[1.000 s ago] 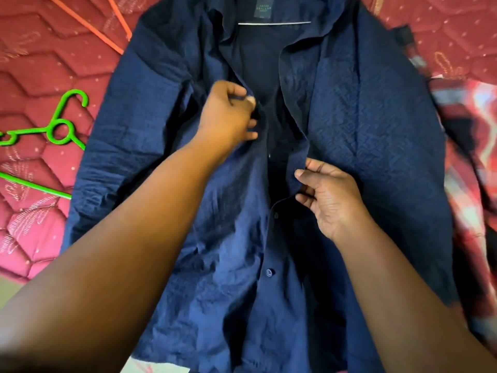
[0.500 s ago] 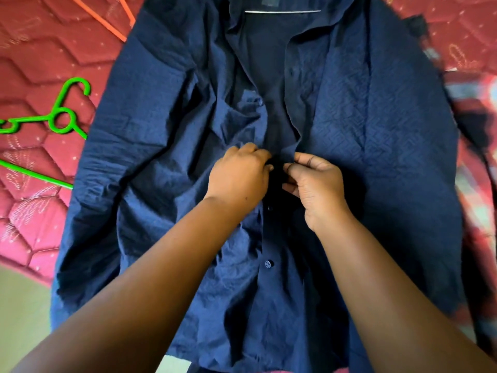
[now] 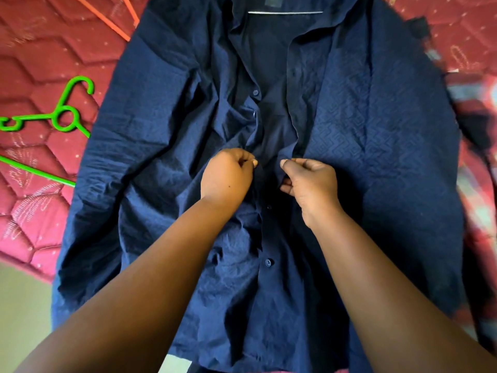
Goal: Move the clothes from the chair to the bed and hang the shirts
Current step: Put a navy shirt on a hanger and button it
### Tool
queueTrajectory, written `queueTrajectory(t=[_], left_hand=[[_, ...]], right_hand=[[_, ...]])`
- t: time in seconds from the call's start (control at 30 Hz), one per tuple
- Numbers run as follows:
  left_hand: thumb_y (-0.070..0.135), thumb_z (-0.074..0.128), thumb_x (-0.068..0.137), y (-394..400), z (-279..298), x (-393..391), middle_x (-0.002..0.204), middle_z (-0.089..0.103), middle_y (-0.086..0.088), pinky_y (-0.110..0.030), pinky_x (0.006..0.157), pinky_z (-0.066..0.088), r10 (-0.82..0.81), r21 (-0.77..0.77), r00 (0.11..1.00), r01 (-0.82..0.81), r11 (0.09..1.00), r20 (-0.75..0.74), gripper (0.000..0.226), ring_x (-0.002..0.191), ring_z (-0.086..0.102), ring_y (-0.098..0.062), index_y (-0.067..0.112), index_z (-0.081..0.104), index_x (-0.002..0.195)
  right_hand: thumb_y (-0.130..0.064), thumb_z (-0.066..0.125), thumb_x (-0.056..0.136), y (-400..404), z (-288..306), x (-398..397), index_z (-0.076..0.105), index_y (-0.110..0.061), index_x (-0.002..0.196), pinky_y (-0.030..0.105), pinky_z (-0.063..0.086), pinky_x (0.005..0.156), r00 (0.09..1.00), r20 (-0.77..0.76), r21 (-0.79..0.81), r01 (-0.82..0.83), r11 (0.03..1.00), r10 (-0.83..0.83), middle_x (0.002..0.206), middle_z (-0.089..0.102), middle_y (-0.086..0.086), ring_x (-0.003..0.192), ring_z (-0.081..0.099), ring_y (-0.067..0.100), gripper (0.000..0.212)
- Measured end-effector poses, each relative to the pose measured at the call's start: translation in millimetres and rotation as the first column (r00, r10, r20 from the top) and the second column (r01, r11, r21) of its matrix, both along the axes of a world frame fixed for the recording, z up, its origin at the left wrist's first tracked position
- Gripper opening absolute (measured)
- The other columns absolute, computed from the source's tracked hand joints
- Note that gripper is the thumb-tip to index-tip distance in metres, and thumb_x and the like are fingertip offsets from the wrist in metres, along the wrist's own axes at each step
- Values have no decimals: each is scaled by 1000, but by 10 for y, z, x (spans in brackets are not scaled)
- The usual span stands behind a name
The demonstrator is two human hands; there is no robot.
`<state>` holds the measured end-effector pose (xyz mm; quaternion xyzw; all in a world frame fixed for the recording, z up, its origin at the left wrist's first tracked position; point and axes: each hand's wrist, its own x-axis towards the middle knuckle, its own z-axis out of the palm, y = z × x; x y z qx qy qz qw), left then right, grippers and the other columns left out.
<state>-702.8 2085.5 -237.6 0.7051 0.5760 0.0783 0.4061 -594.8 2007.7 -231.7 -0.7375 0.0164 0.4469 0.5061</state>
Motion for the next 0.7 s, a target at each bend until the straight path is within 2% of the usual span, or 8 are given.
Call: queueTrajectory(t=[0.1, 0.17, 0.23, 0.37, 0.43, 0.53, 0.63, 0.7], left_hand=[[22, 64, 89, -22, 108, 23, 71, 69, 8, -26, 68, 53, 25, -57, 998, -21, 998, 65, 10, 67, 64, -9, 18, 71, 82], [19, 66, 89, -55, 229, 70, 57, 62, 10, -22, 56, 49, 79, -169, 982, -49, 984, 172, 14, 53, 58, -4, 19, 69, 75], [17, 67, 89, -102, 355, 133, 53, 60, 4, -19, 45, 44, 154, -284, 954, -78, 956, 259, 17, 46, 54, -5, 19, 68, 72], [15, 67, 89, -140, 491, 219, 58, 62, -2, -21, 40, 45, 241, -404, 923, -106, 909, 299, 16, 48, 56, -7, 16, 67, 74], [14, 66, 90, -152, 485, 254, 60, 63, -3, -21, 39, 45, 206, -390, 943, -93, 916, 260, 16, 50, 58, -8, 16, 67, 74], [14, 62, 93, -163, 475, 298, 67, 66, -3, -22, 39, 47, 168, -393, 961, -71, 917, 219, 19, 51, 61, -7, 18, 66, 75], [11, 59, 95, -170, 481, 321, 72, 65, -2, -21, 41, 50, 245, -488, 937, -96, 867, 250, 18, 55, 61, -5, 15, 64, 79], [10, 58, 96, -184, 501, 317, 72, 63, -2, -21, 43, 51, 320, -563, 908, -120, 818, 271, 16, 58, 60, -5, 13, 62, 81]], right_hand=[[-9, 66, 88, -25, 57, -5, 64, -9, 74, 34, 58, 69, 999, 21, 21, -26, 999, 26, 73, 64, 9, 69, 61, 19, 14], [-9, 66, 87, -45, 103, -17, 63, -9, 71, 32, 56, 64, 996, 80, 37, -47, 998, 44, 67, 61, 5, 65, 58, 16, 17], [-10, 67, 86, -55, 140, -30, 62, -12, 67, 31, 50, 59, 990, 126, 66, -66, 996, 57, 61, 57, 2, 61, 53, 13, 20], [-15, 68, 85, -95, 140, -15, 59, -18, 61, 38, 47, 61, 982, 173, 86, -91, 992, 75, 57, 55, -1, 61, 50, 17, 27], [-21, 68, 85, -127, 107, 15, 63, -18, 68, 44, 54, 67, 967, 245, 73, -97, 993, 76, 62, 61, -2, 63, 56, 16, 18], [-24, 68, 88, -162, 69, 18, 68, -17, 86, 44, 57, 77, 948, 310, 64, -89, 994, 65, 74, 68, -4, 69, 63, 11, 7], [-24, 67, 87, -168, 57, -10, 71, -16, 91, 43, 58, 79, 944, 318, 66, -118, 991, 91, 81, 72, -1, 75, 68, 15, 10], [-24, 68, 87, -174, 44, -10, 71, -17, 88, 44, 58, 78, 947, 312, 81, -103, 991, 73, 78, 72, -1, 73, 68, 15, 7]])
